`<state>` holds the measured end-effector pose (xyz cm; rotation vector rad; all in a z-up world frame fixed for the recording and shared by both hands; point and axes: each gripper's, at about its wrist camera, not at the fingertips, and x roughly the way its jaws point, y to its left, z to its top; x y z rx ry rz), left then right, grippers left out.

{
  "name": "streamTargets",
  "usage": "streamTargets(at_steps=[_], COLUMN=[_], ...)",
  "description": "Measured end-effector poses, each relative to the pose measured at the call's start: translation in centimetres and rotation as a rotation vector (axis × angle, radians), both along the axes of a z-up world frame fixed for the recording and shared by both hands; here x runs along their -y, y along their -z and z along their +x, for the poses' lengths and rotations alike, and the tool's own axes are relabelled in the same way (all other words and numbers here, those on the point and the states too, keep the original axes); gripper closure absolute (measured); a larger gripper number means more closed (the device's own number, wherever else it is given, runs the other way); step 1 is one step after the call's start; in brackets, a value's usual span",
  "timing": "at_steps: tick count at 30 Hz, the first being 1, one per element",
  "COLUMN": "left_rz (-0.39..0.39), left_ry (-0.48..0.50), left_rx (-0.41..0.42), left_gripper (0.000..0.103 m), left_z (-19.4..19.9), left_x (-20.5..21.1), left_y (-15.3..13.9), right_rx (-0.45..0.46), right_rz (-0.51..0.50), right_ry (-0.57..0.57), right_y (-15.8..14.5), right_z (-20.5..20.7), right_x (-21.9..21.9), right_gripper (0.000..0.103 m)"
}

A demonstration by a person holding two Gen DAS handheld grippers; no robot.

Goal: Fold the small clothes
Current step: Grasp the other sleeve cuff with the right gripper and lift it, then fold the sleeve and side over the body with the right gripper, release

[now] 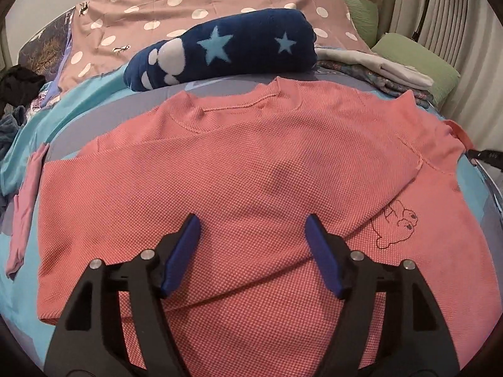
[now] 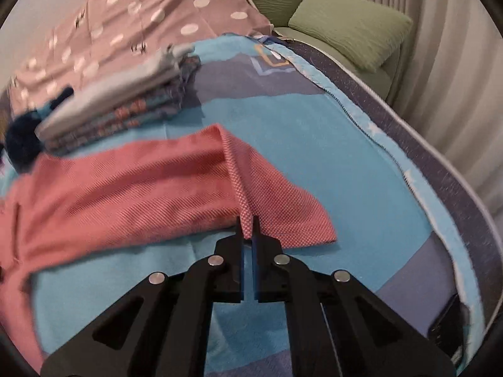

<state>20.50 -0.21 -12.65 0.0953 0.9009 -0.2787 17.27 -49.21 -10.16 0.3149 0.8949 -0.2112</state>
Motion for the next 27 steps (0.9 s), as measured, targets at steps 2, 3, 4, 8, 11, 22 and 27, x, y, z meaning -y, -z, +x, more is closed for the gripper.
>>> streamTargets(at_steps=[2,3,4,8,11,22,27], left_rz=[-0.004,-0.009,-0.015,-0.025,-0.046,-0.457,-0.379], left_ry=[0.0,0.0,0.0,0.001,0.002,0.141,0.181], left_rx=[0.0,-0.001,-0.002,0.002,0.002,-0.002,-0.048], left_gripper=[0.032,0.032,0.032,0.032,0.031,0.029,0.028], left_z=[0.0,0.1,0.0,-0.1,-0.2,-2.1,-1.6], left_x=[0.1,0.1,0.0,-0.1,-0.4,-3.8,-1.4], left_y=[0.0,0.1,0.0,0.0,-0.1,-2.3,-1.6], right_rx=[0.045,0.067,0.083,0.14,0.144,-0.052,-0.026], right_rz=[0.122,0.179,0.223,0.4,0.523,0.538,0.482], right_ry=[-0.048,-0.088,-0.125,-0.338,-0.502,-0.73,-0.646], right_y=[-1.7,-2.7,-3.5,-7.1,-8.8,-5.3,-4.6], right_z=[-0.6,-0.9,-1.0,-0.7,0.6,4.8,3.5], right_x=[-0.8,-1.7,-2.6,-9.7,-15.8,-31.5,-28.2], right_gripper=[0.1,0.1,0.1,0.1,0.1,0.087,0.078])
